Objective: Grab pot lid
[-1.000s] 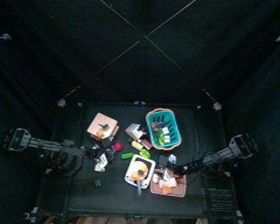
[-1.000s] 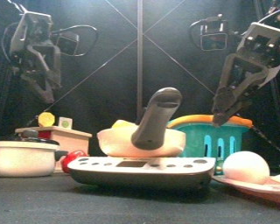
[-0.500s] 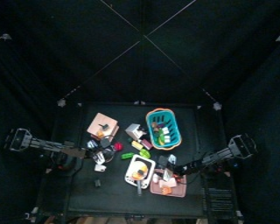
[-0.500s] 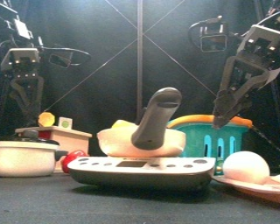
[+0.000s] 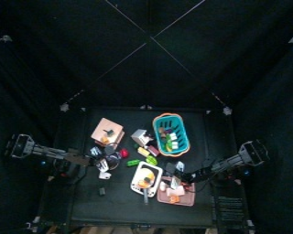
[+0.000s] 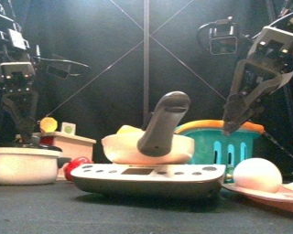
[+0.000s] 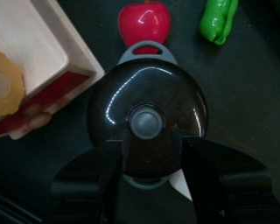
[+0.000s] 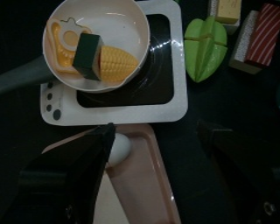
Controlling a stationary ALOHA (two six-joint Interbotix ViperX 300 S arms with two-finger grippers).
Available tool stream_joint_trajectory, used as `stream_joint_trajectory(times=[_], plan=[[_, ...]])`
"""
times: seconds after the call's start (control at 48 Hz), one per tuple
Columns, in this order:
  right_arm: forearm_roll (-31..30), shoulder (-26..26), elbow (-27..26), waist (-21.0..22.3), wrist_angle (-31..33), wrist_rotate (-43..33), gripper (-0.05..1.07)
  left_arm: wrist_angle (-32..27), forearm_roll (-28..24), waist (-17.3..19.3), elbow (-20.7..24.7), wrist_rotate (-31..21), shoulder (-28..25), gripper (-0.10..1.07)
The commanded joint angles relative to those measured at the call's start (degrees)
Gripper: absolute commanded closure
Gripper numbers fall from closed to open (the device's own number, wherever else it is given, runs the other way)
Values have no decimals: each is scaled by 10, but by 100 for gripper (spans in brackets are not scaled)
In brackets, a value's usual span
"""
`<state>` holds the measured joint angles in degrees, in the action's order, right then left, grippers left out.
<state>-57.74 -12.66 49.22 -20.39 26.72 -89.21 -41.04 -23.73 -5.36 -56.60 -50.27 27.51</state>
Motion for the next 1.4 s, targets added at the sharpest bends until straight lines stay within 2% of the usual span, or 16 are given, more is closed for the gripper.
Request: stream_joint_trajectory(times=[0.0, 0.562, 0.896, 1.375], plan=[[-3, -7, -11, 1, -1, 1, -1, 26, -5, 4, 1, -1, 0, 17], [-2, -7, -11, 1, -1, 1, -1, 43, -17, 38, -8, -1, 0, 17], [-3, -6, -11, 2, -1, 1, -1, 46, -20, 39, -10, -1, -1, 18], [-3, -3, -11, 2, -1, 1, -1, 40, -40, 40, 1, -1, -45, 19]])
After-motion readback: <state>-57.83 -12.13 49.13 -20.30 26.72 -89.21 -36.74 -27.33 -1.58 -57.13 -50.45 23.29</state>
